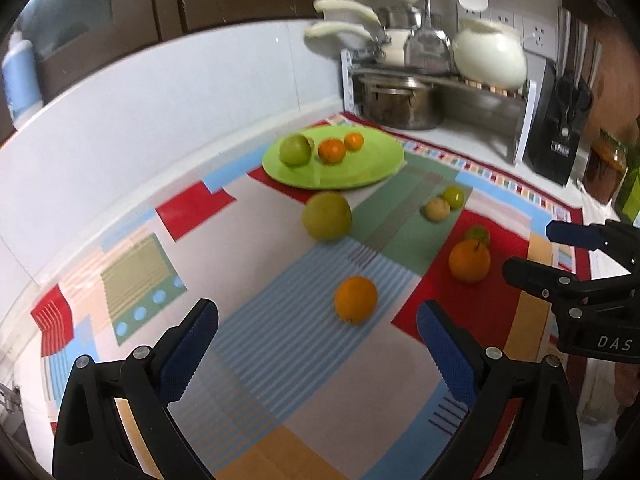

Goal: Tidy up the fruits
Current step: 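Withdraw both tools up and away from the plate, then close the left tool on a tangerine while the right tool grasps the large orange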

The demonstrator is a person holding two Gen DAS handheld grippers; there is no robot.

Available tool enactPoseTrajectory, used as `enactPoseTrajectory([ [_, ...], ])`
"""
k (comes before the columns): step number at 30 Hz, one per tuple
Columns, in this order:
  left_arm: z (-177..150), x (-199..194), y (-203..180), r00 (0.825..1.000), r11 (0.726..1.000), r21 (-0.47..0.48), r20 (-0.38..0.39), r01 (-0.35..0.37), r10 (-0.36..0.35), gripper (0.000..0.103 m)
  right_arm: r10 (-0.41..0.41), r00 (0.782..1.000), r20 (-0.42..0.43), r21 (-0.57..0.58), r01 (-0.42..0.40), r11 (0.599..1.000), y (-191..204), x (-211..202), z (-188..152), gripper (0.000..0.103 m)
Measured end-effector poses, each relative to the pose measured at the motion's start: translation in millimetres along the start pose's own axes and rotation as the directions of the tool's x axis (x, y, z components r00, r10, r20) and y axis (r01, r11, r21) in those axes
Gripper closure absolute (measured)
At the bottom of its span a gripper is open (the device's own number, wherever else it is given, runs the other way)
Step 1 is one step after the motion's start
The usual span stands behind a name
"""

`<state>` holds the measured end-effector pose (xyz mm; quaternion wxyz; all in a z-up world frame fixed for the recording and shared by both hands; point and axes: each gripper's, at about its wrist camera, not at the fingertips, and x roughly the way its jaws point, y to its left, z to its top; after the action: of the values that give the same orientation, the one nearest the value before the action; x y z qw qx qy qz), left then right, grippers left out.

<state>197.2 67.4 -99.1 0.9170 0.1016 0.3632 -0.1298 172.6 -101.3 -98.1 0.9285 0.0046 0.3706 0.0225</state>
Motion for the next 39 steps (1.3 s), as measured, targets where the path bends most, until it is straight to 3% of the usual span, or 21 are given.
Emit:
enactPoseTrajectory([
  [7,-5.0,26.9,-4.0,0.999,0.999,0.027,-0.030,0.036,-0.035,0.003,0.007,0.999,-0.040,-0.009,-0.007,1.000,0.6,23.4,-6.5,0.025],
  [12,0.0,45.4,-4.9,0.996,0.997,0.020,-0.050,0.077,-0.076,0.011,0.031,0.997,-0.070,0.001,-0.030,1.000,-0.5,41.0,-5.7,0.034],
  [18,5.0,69.0,-5.3,0.986,0.990,-0.033,-0.101,0.134,-0.136,0.029,0.054,0.994,-0.096,0.021,-0.052,0.998,-2.6,58.3,-4.0,0.043],
  [25,4.9,80.2,-10.2,0.979,0.988,-0.046,-0.131,0.151,-0.155,0.055,0.069,0.992,-0.110,0.032,-0.066,0.997,-5.0,69.0,-2.0,0.051],
  [29,5.1,80.4,-11.6,0.980,0.988,-0.037,-0.130,0.148,-0.151,0.069,0.087,0.990,-0.109,0.024,-0.085,0.996,-4.4,71.5,-0.5,0.060],
  [39,7.4,76.9,-8.9,0.979,0.986,-0.069,-0.129,0.150,-0.158,0.070,0.101,0.989,-0.107,0.001,-0.102,0.995,-0.7,69.5,0.5,0.060],
])
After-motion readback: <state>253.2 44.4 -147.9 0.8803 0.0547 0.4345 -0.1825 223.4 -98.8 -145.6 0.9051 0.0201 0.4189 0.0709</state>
